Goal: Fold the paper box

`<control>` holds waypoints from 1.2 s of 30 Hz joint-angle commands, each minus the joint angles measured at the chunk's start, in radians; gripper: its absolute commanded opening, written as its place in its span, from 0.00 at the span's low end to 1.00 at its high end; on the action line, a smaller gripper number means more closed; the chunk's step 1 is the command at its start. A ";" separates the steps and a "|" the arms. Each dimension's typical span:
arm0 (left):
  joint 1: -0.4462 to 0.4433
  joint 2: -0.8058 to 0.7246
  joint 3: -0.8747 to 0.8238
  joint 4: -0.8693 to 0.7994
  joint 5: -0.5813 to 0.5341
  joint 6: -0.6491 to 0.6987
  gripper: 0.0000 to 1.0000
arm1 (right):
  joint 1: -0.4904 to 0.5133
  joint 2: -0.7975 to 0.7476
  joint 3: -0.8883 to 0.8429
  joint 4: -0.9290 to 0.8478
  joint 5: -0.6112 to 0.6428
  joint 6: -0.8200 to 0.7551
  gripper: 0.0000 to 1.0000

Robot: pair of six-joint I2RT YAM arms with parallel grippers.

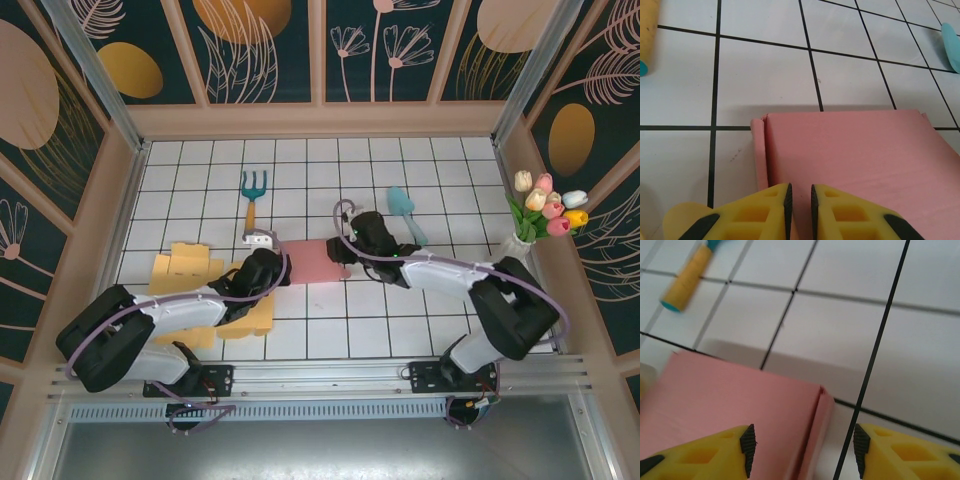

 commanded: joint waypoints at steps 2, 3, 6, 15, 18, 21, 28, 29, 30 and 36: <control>-0.006 0.041 -0.017 0.056 -0.023 -0.016 0.21 | 0.019 0.081 0.003 0.070 0.047 0.066 0.58; -0.005 0.050 -0.018 0.059 -0.031 -0.016 0.21 | 0.020 0.103 0.006 0.075 0.050 0.062 0.58; -0.005 0.086 -0.006 0.064 -0.045 -0.013 0.22 | 0.019 0.150 0.017 0.073 0.075 0.058 0.58; -0.006 0.166 0.137 0.031 -0.018 0.009 0.23 | 0.011 0.060 -0.027 0.028 0.183 0.075 0.57; -0.005 0.195 0.193 0.011 -0.027 0.011 0.24 | 0.001 -0.007 -0.082 0.040 0.249 0.076 0.57; -0.005 0.215 0.239 -0.006 -0.020 -0.003 0.26 | -0.025 -0.076 -0.150 0.094 0.245 0.109 0.56; -0.005 0.080 0.168 0.026 0.009 -0.078 0.32 | -0.032 -0.216 -0.227 0.077 0.198 0.154 0.56; -0.005 0.054 0.154 0.013 0.000 -0.103 0.33 | -0.031 -0.232 -0.240 0.085 0.195 0.160 0.56; -0.005 0.026 0.142 -0.012 -0.010 -0.133 0.34 | -0.032 -0.248 -0.256 0.097 0.186 0.164 0.56; -0.005 -0.118 0.134 -0.237 -0.066 -0.265 0.40 | -0.030 -0.268 -0.293 0.140 0.157 0.163 0.56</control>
